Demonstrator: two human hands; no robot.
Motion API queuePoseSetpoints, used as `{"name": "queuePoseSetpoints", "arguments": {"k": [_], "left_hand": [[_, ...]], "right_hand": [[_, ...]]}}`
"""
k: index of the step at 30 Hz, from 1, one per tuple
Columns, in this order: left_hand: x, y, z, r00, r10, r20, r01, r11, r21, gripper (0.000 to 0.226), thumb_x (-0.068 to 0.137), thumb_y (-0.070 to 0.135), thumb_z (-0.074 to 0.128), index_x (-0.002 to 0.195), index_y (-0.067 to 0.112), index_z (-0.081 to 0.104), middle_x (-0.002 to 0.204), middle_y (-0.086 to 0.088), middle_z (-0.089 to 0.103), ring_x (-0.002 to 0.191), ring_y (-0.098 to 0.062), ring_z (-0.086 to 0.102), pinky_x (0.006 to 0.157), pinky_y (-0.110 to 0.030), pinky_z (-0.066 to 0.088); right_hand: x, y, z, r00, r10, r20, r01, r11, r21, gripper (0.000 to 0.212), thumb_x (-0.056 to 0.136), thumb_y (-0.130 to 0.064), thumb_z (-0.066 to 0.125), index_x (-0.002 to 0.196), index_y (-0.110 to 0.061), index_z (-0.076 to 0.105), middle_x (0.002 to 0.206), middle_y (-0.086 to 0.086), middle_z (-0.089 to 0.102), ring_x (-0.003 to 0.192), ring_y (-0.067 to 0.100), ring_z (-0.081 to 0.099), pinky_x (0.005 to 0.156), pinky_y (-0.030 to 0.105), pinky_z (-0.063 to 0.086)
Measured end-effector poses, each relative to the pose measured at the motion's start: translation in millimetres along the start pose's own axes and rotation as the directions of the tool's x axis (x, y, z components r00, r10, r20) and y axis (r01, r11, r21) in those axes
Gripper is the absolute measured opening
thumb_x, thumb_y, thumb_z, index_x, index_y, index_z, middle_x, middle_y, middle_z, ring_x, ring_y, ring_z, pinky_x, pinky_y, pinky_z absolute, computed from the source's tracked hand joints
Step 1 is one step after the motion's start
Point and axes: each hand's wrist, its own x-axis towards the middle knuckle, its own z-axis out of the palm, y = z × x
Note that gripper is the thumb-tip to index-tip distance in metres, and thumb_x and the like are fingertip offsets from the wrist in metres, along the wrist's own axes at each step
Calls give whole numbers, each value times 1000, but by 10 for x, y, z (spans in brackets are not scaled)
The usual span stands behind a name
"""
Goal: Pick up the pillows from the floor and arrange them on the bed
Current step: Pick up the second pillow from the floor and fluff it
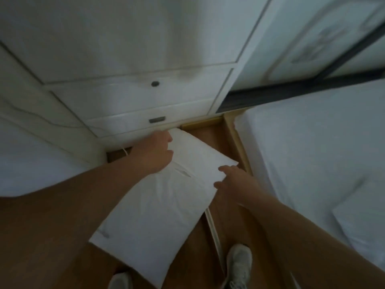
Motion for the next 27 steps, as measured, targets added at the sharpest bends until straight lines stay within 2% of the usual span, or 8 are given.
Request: {"name": "queuePoseSetpoints", "arguments": {"k": [4,8,10,13,17,21,24,27], "left_hand": [[202,-263,644,1000,-16,16,18,988,-154,40,92,31,52,130,20,46,133,-5,50,115,-23,50,95,-37,43],[563,-604,1541,997,-64,38,69,985,-156,50,90,34,55,135,19,39,134,-7,47,115,-25,49,94,-37,43],[822,-777,1993,990,-122,76,127,989,-70,72,84,43,62,142,20,25,145,-11,34,127,-31,38,100,-43,39],[1215,-1005,2639,953,-278,122,271,960,74,125,64,65,72,145,25,-14,158,-12,-7,143,-42,-1,109,-63,17],[1527,-1303,3313,952,-291,97,276,951,141,155,44,73,77,136,24,-37,154,-14,-29,141,-45,-18,105,-73,7],[1712,-1601,3650,976,-217,-36,219,939,267,137,46,80,67,143,21,-10,154,-17,11,137,-42,21,102,-65,27],[1794,-1742,3701,968,-187,-169,228,935,272,103,53,74,68,131,18,31,128,-14,47,108,-34,48,88,-50,41],[1747,-1740,3600,960,-186,-208,232,947,223,71,65,59,72,115,16,48,117,-14,53,98,-35,51,80,-47,40]], "right_hand": [[624,-105,484,993,-60,103,71,991,-110,69,84,-52,63,141,-26,35,137,3,49,119,23,50,94,42,47],[1451,18,964,981,-115,153,148,963,-225,102,74,-55,73,149,-22,12,153,5,31,135,30,35,104,50,38],[1906,61,1191,968,-170,182,221,925,-309,120,67,-58,77,150,-24,-3,161,3,8,145,32,12,111,59,23],[2477,77,1603,961,-154,228,231,904,-360,141,54,-68,78,144,-28,-23,158,4,-22,144,34,-18,109,67,3],[2825,158,2171,977,-109,186,175,902,-394,152,45,-77,74,141,-25,-31,153,11,-33,140,39,-26,107,69,2],[2870,184,2645,974,-216,-65,147,827,-543,127,57,-71,71,146,-15,0,155,22,7,140,44,11,102,68,22],[2923,86,2853,897,-381,-224,173,768,-616,77,64,-53,75,122,-13,44,118,17,52,105,34,50,81,51,42],[2871,3,2783,903,-398,-165,269,820,-504,33,79,-39,69,100,-20,52,96,4,61,86,24,58,65,35,40]]}}
